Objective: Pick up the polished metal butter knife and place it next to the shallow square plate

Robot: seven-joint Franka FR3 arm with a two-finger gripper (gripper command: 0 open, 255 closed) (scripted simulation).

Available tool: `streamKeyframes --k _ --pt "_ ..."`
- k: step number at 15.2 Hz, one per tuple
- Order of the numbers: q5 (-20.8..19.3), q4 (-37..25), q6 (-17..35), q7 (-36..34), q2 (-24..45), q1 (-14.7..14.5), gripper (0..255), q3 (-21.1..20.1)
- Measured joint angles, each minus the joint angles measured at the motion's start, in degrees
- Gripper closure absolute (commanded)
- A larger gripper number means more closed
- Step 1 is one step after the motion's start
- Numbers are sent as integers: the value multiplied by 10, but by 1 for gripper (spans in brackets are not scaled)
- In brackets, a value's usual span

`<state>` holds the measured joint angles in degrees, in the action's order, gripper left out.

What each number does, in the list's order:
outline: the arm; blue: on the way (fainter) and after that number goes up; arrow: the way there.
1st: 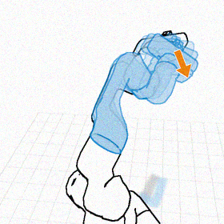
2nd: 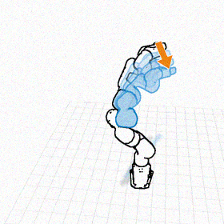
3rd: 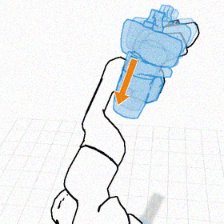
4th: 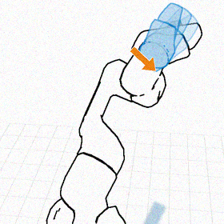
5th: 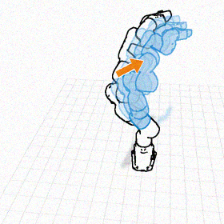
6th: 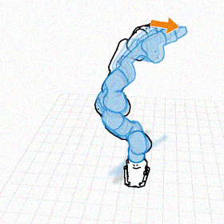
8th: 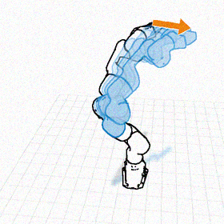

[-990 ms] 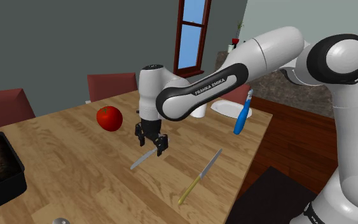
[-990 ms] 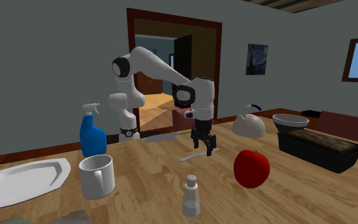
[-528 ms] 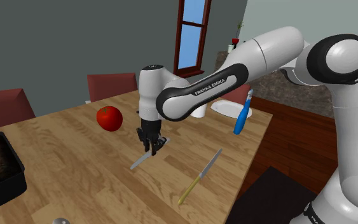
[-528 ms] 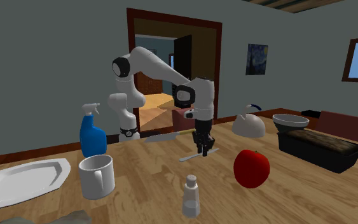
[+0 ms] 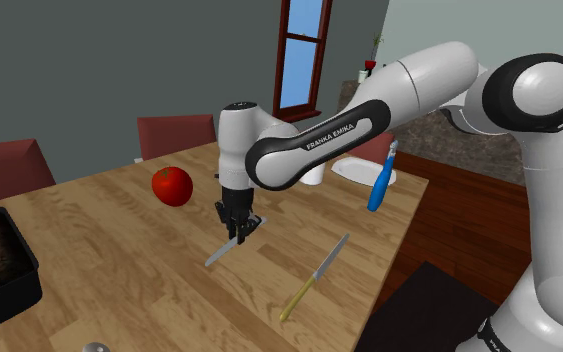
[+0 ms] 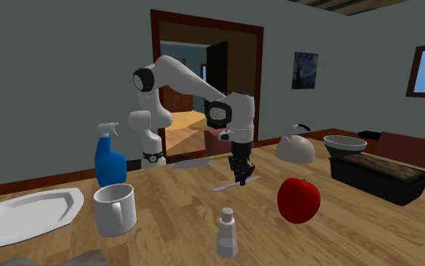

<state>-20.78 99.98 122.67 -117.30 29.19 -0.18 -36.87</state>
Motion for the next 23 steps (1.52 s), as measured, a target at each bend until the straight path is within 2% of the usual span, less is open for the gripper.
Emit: streamKeyframes --k 18,23 --pt "42 -59 -102 28 -53 14 255 -24" --pt "74 -3 -84 83 -104 71 255 -26"
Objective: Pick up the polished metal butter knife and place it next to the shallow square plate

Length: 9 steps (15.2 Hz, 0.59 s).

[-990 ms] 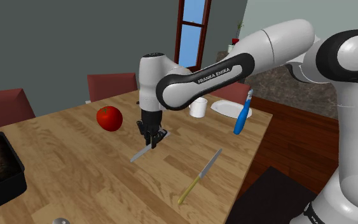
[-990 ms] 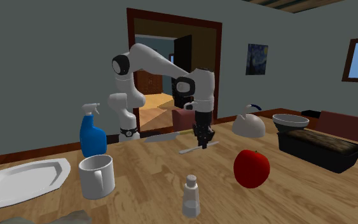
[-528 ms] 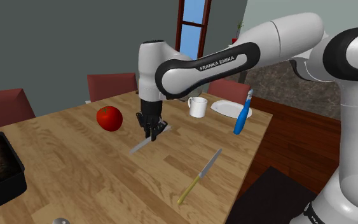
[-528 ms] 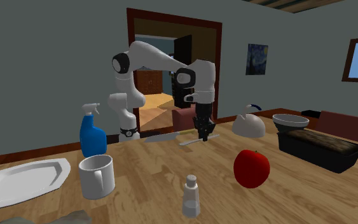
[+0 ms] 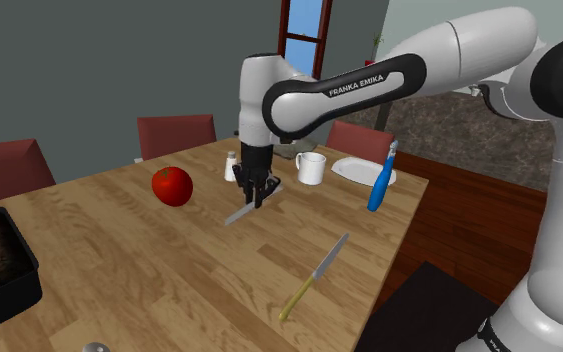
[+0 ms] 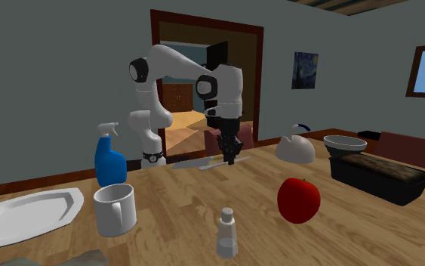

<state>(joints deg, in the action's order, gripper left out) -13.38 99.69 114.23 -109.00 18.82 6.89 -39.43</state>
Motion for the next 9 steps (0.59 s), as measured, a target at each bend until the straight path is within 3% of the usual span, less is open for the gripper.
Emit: streamKeyframes --k 9 --pt "61 93 32 137 -86 106 255 21"
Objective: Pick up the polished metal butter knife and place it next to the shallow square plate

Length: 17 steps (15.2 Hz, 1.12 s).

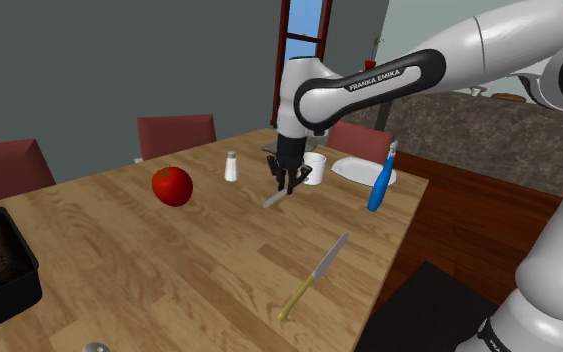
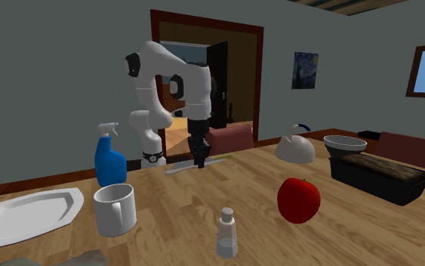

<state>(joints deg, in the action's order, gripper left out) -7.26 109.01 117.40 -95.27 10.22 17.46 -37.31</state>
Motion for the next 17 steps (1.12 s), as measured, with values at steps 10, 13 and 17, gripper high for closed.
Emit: streamKeyframes --k 10,13,17 --pt "36 42 11 156 -45 91 255 53" --pt "36 39 12 196 -41 113 255 70" --pt "35 42 21 232 -36 133 255 86"
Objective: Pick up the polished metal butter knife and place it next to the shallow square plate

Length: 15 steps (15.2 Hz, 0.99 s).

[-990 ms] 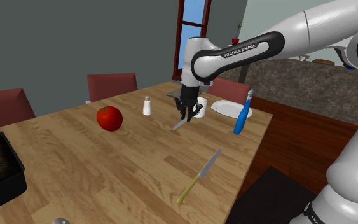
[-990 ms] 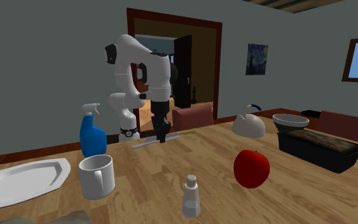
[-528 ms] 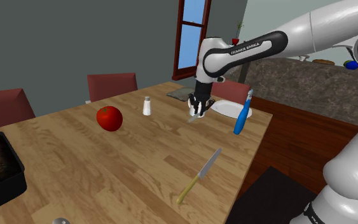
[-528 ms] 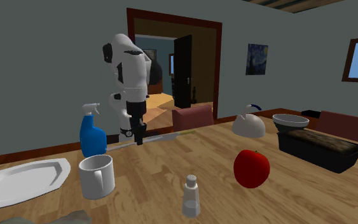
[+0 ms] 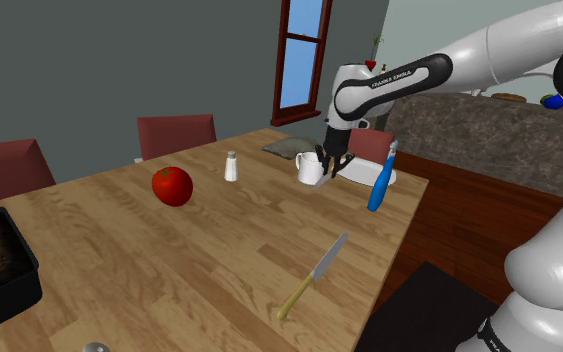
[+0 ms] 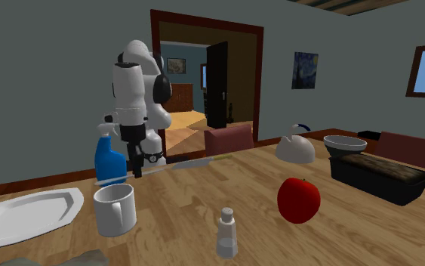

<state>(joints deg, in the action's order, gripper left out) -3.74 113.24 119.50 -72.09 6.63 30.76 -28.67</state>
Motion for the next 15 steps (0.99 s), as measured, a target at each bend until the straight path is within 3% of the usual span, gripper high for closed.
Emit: streamKeyframes --k 15 --pt "-38 47 96 -23 57 -7 255 9"
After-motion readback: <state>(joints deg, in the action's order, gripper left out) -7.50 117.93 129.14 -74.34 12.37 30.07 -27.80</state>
